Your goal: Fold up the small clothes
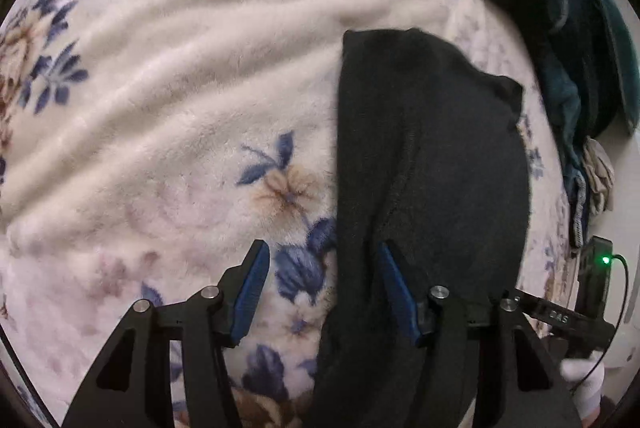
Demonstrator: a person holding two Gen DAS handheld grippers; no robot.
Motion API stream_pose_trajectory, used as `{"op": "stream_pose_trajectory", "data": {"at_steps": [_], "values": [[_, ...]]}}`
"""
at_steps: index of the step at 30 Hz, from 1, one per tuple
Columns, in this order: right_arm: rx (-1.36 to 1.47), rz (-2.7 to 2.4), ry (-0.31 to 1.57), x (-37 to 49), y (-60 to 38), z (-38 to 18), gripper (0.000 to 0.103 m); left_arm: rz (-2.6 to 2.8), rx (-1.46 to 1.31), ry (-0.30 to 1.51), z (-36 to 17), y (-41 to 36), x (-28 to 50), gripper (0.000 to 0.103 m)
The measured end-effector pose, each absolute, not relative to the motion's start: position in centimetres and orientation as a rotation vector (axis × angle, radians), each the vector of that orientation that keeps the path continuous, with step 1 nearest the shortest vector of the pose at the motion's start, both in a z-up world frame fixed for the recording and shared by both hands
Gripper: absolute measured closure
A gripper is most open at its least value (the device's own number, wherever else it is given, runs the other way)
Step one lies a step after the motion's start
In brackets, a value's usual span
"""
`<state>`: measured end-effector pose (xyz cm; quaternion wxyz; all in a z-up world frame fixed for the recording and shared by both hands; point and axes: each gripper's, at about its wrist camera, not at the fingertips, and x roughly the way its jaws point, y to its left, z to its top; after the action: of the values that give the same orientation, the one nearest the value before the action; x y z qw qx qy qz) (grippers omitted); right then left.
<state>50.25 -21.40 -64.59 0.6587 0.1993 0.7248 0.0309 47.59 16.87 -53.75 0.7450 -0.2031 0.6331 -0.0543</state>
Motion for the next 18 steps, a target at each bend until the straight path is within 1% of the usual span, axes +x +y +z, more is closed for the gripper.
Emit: {"op": "stream_pose_trajectory", "data": {"at_steps": [4,6,7,8,12,15,18], "values": [[0.445,0.094,1.667,48.6,-20.7,-62.5,0.036,-0.238,-0.569,1.344,-52.0,16.6,44.8,0.048],[0.487,0.126,1.680,46.7,-20.8,-61.2,0.036,-0.269,-0.575,1.334,-50.4,16.3,42.0,0.040],[0.506,0.140,1.691,45.4,-20.8,-60.5,0.035,-0.273,-0.572,1.338,-49.7,16.2,40.8,0.032],[0.525,0.152,1.705,43.8,-21.0,-59.8,0.035,-0.270,-0.567,1.352,-49.3,16.1,39.0,0.030],[0.565,0.166,1.777,37.2,-21.3,-58.3,0.035,-0.245,-0.622,1.449,-49.6,16.2,32.4,0.030],[0.581,0.159,1.835,32.1,-22.0,-58.1,0.035,-0.191,-0.683,1.552,-51.7,16.2,26.5,0.030],[0.600,0.111,1.903,26.8,-22.6,-59.6,0.035,-0.167,-0.705,1.623,-53.4,15.4,22.1,0.030]]}}
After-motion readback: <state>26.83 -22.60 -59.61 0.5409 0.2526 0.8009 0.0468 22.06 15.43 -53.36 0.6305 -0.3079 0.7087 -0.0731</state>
